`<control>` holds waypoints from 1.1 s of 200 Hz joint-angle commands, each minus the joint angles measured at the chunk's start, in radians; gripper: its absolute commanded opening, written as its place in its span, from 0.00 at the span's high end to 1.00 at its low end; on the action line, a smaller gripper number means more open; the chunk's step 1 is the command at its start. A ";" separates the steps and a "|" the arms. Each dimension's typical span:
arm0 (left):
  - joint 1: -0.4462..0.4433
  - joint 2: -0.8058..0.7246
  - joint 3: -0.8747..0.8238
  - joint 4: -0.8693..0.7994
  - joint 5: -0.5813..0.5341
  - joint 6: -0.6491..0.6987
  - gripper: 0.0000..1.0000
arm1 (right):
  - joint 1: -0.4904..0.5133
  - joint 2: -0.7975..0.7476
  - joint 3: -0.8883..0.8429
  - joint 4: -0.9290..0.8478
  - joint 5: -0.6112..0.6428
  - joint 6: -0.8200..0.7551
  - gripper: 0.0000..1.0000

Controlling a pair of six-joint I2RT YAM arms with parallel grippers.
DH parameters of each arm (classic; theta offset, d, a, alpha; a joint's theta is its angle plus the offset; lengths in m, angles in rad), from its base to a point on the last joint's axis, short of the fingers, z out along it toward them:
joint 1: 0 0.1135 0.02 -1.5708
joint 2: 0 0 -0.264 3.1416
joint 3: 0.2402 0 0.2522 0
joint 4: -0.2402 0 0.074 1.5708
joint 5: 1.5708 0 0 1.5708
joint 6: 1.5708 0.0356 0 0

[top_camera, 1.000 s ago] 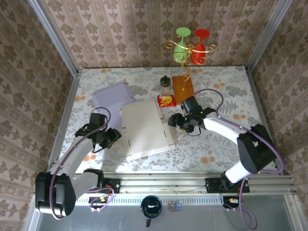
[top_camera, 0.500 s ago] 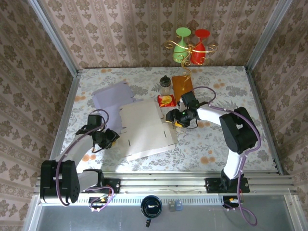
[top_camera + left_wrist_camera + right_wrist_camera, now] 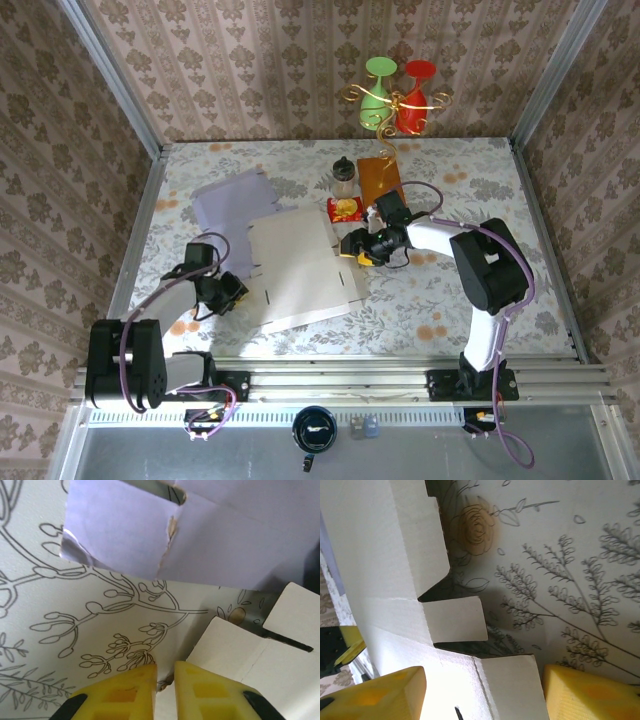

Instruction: Fold the paper box

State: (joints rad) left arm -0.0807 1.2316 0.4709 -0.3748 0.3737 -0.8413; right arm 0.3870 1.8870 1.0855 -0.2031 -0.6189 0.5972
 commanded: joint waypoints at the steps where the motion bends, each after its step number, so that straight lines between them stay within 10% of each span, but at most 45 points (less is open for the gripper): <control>1: 0.006 0.027 -0.010 0.028 0.008 0.019 0.83 | 0.001 0.007 0.003 0.021 -0.076 -0.014 0.37; 143: 0.005 0.088 0.037 0.010 -0.027 0.059 0.87 | -0.068 -0.146 -0.113 0.105 -0.195 0.083 0.66; 220: -0.001 0.051 0.047 -0.004 -0.021 0.065 0.87 | -0.074 -0.165 -0.144 -0.020 0.024 0.032 0.48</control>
State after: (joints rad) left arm -0.0772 1.2854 0.5156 -0.4210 0.3710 -0.7994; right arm 0.3119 1.7264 0.9646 -0.1787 -0.6662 0.6464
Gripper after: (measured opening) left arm 0.124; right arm 0.495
